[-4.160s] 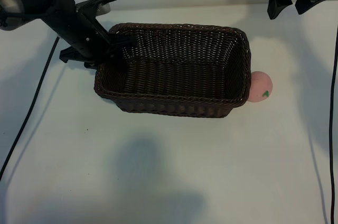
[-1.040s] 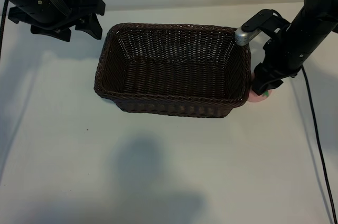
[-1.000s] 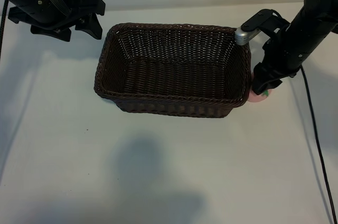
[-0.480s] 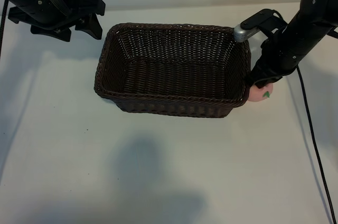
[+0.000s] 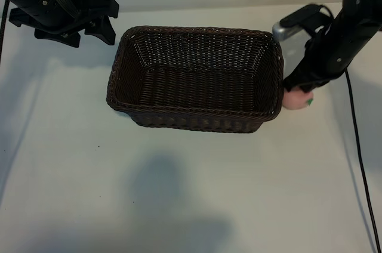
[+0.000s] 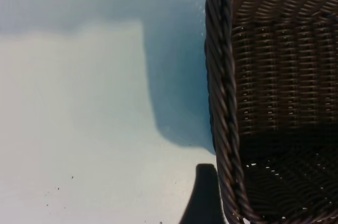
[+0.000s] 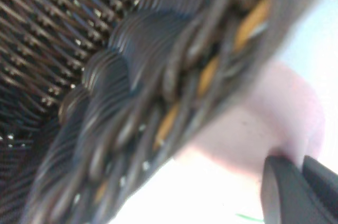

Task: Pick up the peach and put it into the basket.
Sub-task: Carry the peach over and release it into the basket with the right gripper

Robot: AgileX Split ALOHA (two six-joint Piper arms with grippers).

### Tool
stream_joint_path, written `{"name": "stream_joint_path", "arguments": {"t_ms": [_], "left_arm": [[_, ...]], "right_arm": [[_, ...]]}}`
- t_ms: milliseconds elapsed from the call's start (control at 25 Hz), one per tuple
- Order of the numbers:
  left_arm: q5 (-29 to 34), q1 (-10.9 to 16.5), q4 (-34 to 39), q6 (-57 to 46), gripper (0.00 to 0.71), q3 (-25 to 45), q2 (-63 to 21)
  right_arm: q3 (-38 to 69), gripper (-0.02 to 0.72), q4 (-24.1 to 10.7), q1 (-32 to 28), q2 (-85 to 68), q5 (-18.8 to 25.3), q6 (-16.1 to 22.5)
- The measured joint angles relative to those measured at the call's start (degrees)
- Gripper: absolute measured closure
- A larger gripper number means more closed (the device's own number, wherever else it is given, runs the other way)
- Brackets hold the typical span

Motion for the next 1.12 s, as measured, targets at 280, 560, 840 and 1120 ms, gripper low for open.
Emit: {"name": "stream_joint_path", "arguments": {"t_ms": [280, 560, 840, 1120], "left_arm": [[0.0, 0.0, 0.0, 0.0, 0.133, 0.0, 0.0], [0.0, 0.0, 0.0, 0.0, 0.133, 0.0, 0.0], [0.0, 0.0, -0.8, 0.0, 0.133, 0.0, 0.0], [0.0, 0.0, -1.1, 0.0, 0.133, 0.0, 0.0]], "right_arm": [[-0.5, 0.668, -3.7, 0.0, -8.4, 2.0, 2.2], [-7.2, 0.668, -3.7, 0.2, -11.2, 9.7, 5.0], [-12.4, 0.668, -4.0, 5.9, -11.2, 14.1, 7.4], [-12.5, 0.668, -3.6, 15.4, -11.2, 13.1, 11.3]]}}
